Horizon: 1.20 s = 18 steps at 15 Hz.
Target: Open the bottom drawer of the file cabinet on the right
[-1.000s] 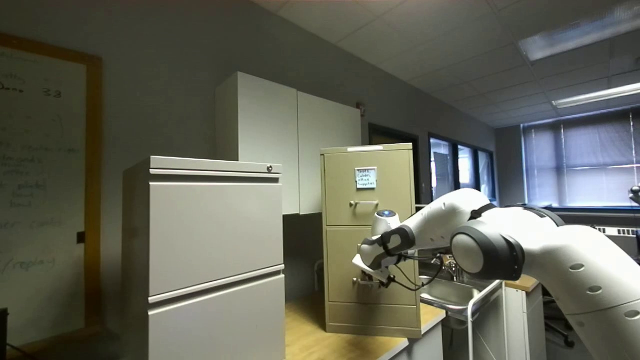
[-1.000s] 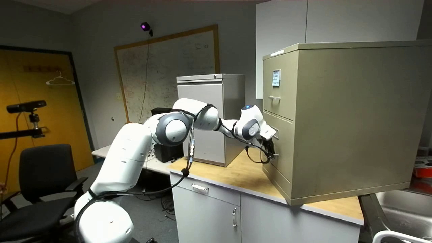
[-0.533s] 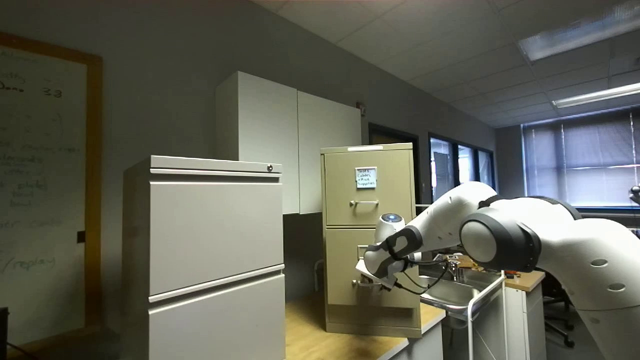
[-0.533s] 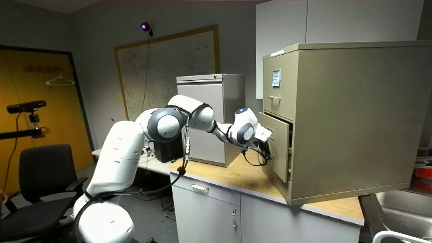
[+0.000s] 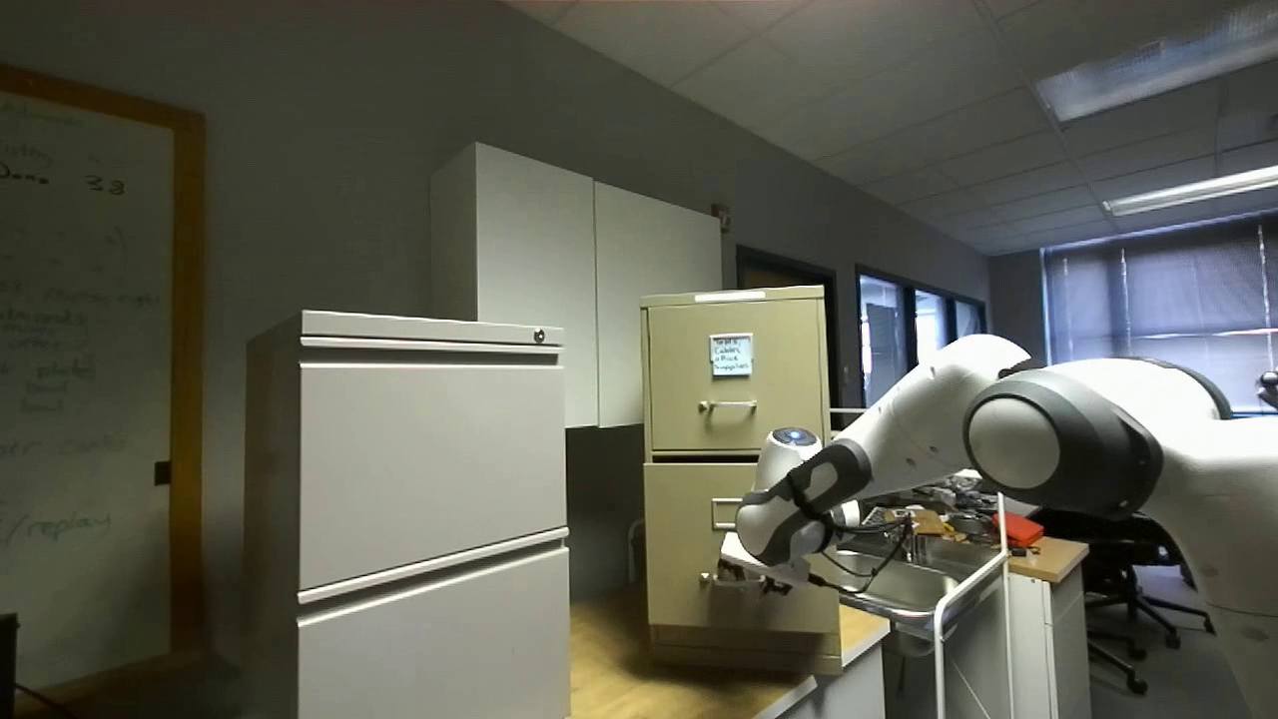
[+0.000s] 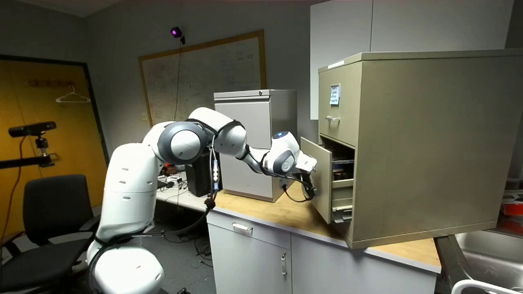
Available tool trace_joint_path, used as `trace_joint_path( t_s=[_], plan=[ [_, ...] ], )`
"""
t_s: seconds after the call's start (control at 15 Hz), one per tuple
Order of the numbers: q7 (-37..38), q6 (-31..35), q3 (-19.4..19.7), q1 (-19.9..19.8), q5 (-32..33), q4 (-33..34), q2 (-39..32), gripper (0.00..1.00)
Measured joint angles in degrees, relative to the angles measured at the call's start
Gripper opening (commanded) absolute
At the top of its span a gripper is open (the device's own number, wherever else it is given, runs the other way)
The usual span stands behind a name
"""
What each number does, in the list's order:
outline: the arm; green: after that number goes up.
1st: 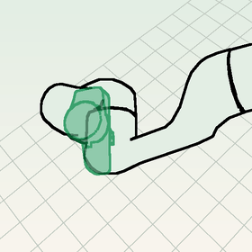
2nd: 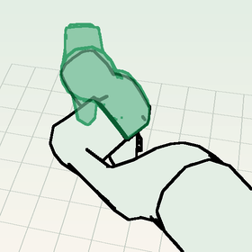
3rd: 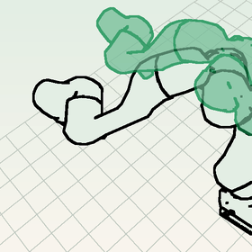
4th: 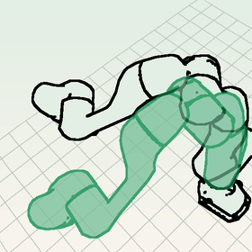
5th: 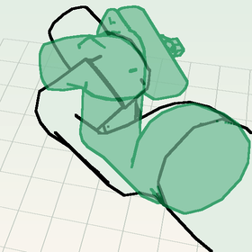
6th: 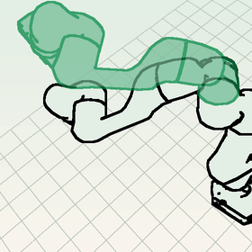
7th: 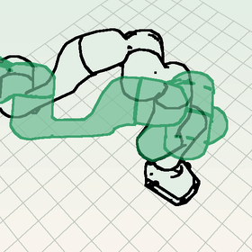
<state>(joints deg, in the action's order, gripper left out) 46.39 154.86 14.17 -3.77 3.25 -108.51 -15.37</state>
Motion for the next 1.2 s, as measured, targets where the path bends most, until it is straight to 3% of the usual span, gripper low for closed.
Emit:
trace_joint_path(
  t_s=[0.6, 1.2],
  plan=[
    [5.8, -0.3, -3.4, 2.5, 7.2, -18.0, 15.2, 0.13],
    [18.4, -6.4, -15.1, 0.6, 14.0, -33.2, 31.1, 0.13]
  ],
)
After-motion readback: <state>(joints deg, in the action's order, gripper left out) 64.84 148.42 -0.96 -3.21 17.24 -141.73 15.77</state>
